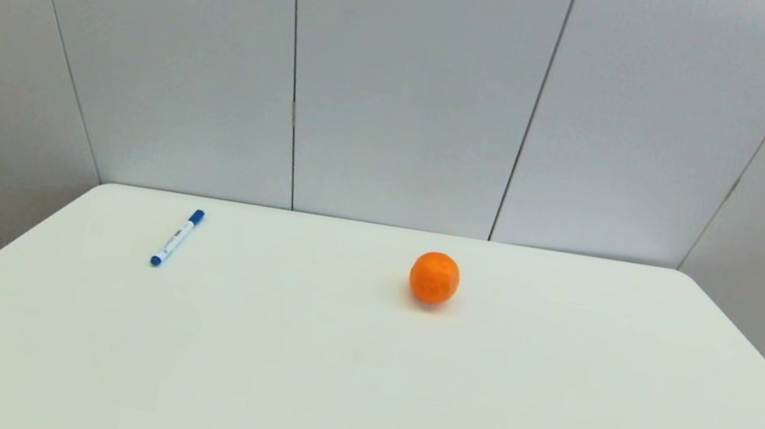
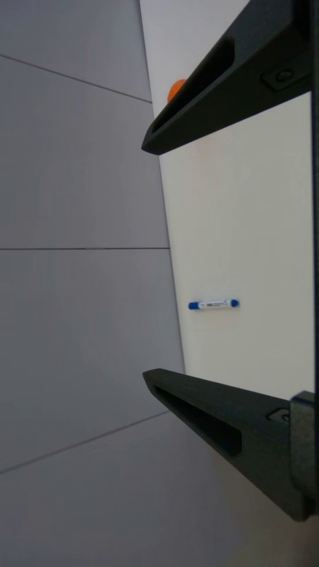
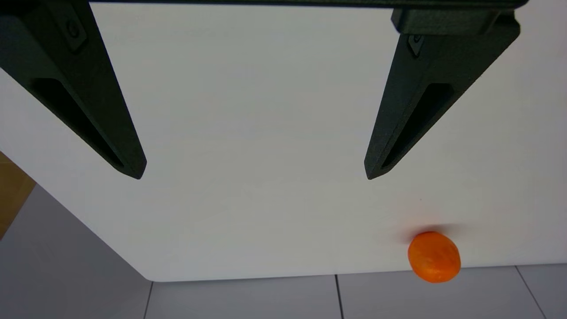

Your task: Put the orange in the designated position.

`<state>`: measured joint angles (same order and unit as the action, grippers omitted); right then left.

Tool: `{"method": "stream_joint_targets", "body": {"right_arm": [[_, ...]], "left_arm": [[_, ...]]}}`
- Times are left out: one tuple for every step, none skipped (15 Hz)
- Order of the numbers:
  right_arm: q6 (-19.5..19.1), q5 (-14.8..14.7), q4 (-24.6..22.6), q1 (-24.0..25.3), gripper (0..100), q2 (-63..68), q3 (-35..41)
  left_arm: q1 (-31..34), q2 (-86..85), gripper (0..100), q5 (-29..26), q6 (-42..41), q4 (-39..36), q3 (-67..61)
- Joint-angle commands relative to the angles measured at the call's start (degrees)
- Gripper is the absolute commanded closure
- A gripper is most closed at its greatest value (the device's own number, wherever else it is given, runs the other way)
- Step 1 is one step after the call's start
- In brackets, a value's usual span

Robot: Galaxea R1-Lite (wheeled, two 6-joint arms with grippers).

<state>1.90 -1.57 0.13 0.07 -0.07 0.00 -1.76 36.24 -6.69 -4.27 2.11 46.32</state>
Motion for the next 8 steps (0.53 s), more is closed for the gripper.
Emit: {"method": "stream_joint_targets", "body": {"right_arm": [[0.0,0.0,0.0,0.0,0,0.1,0.0],[0.0,0.0,0.0,0.0,0,0.0,0.0],[0.0,0.0,0.0,0.0,0,0.1,0.0],[0.0,0.0,0.0,0.0,0,0.1,0.0],[0.0,0.0,0.0,0.0,0,0.1,0.0],[0.0,0.0,0.0,0.0,0,0.1,0.0],[0.0,0.0,0.0,0.0,0,0.1,0.0],[0.0,0.0,0.0,0.0,0,0.1,0.0]], "left_arm": [[-11.8,19.6,0,0.1,-0.3,-0.5,13.0],[-13.4,23.8,0,0.0,-0.6,-0.7,14.9],[-14.2,26.9,0,0.1,-1.0,-1.6,16.7],[-14.4,29.9,0,0.0,-1.0,-2.8,18.1],[-15.9,32.3,0,0.0,-0.9,-4.0,18.6],[-17.1,34.8,0,0.0,-0.9,-4.7,18.7],[-18.0,37.0,0,0.0,-1.0,-4.7,19.0],[-20.0,39.5,0,-0.1,-1.0,-4.7,19.9]]}}
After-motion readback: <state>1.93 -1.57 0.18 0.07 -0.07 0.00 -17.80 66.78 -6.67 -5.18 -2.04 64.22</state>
